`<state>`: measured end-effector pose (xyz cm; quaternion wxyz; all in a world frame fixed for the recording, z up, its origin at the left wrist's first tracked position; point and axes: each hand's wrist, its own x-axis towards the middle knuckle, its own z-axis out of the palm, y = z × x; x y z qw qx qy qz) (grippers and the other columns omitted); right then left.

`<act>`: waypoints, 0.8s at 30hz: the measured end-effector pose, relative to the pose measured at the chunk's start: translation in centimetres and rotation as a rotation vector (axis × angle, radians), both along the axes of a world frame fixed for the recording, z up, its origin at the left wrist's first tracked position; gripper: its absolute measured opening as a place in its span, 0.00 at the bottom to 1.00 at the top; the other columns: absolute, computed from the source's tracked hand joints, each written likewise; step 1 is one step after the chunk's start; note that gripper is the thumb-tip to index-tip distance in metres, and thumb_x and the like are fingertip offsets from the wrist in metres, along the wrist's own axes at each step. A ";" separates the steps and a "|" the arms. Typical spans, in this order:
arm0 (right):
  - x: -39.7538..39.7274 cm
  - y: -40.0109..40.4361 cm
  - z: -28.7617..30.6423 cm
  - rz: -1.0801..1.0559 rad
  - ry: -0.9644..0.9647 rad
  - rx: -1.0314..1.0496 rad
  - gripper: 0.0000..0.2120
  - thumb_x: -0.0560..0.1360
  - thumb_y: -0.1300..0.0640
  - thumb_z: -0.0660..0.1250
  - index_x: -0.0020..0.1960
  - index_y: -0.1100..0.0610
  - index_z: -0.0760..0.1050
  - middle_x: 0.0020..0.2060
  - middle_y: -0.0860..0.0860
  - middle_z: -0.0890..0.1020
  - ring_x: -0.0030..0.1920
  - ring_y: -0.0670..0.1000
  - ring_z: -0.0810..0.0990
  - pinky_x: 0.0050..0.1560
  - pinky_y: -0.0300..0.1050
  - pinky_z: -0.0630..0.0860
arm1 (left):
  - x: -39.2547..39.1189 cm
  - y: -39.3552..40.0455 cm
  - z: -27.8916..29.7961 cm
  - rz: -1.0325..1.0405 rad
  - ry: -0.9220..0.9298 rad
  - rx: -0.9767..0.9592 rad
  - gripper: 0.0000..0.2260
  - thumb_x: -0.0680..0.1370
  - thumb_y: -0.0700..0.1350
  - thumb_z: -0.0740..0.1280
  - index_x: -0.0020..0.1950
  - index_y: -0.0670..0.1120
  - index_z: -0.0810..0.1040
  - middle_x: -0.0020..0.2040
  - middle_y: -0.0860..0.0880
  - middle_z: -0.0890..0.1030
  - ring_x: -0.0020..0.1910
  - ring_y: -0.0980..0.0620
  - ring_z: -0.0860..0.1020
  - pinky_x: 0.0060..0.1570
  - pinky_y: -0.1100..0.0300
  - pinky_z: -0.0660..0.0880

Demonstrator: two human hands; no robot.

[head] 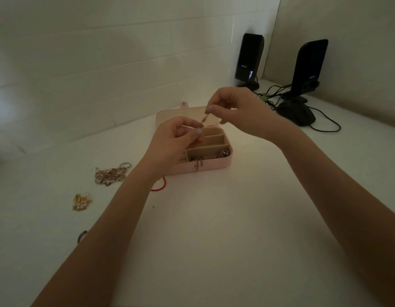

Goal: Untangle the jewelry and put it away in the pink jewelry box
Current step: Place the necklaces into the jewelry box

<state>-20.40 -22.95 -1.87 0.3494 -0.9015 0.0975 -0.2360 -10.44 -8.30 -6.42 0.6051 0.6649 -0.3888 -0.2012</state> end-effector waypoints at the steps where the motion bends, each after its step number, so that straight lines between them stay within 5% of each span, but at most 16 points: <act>1: -0.1 -0.2 0.1 -0.006 0.003 0.010 0.03 0.77 0.59 0.65 0.46 0.57 0.78 0.42 0.58 0.82 0.38 0.47 0.77 0.42 0.42 0.79 | 0.1 0.0 -0.1 -0.005 0.002 0.010 0.03 0.76 0.39 0.67 0.48 0.46 0.79 0.35 0.51 0.84 0.41 0.54 0.83 0.49 0.61 0.78; 6: -0.6 -0.3 0.7 0.003 -0.026 0.066 0.03 0.77 0.60 0.65 0.48 0.59 0.77 0.42 0.57 0.81 0.39 0.48 0.78 0.45 0.42 0.79 | -0.4 -0.1 0.4 0.074 -0.060 -0.152 0.07 0.76 0.36 0.65 0.44 0.47 0.76 0.38 0.49 0.84 0.42 0.56 0.83 0.44 0.66 0.76; 9: -0.8 -0.2 1.3 0.022 -0.102 0.099 0.03 0.77 0.61 0.65 0.47 0.59 0.77 0.45 0.63 0.81 0.39 0.50 0.78 0.45 0.43 0.79 | -0.3 0.2 1.2 0.211 -0.269 -0.296 0.08 0.75 0.38 0.67 0.42 0.51 0.77 0.41 0.53 0.82 0.42 0.58 0.81 0.45 0.66 0.75; 12: -0.7 -0.2 1.5 0.056 -0.134 0.105 0.03 0.77 0.60 0.65 0.46 0.58 0.77 0.45 0.63 0.81 0.39 0.50 0.78 0.45 0.43 0.79 | -0.1 0.2 0.9 0.279 -0.467 -0.169 0.05 0.73 0.41 0.70 0.42 0.52 0.79 0.38 0.59 0.80 0.36 0.61 0.74 0.38 0.69 0.68; 19: -0.7 -0.2 1.1 0.070 -0.019 0.068 0.06 0.76 0.59 0.66 0.49 0.61 0.78 0.44 0.61 0.82 0.40 0.49 0.79 0.46 0.43 0.79 | 0.2 -0.2 0.1 0.198 -0.379 -0.037 0.06 0.72 0.40 0.71 0.40 0.51 0.80 0.37 0.54 0.81 0.35 0.60 0.76 0.39 0.69 0.72; 24: -1.1 -1.2 0.8 0.139 0.258 0.045 0.05 0.75 0.59 0.68 0.49 0.59 0.80 0.41 0.54 0.83 0.36 0.43 0.78 0.42 0.35 0.77 | 0.8 0.1 -0.3 0.195 -0.520 0.153 0.04 0.71 0.42 0.72 0.40 0.51 0.81 0.34 0.58 0.78 0.31 0.60 0.71 0.33 0.73 0.67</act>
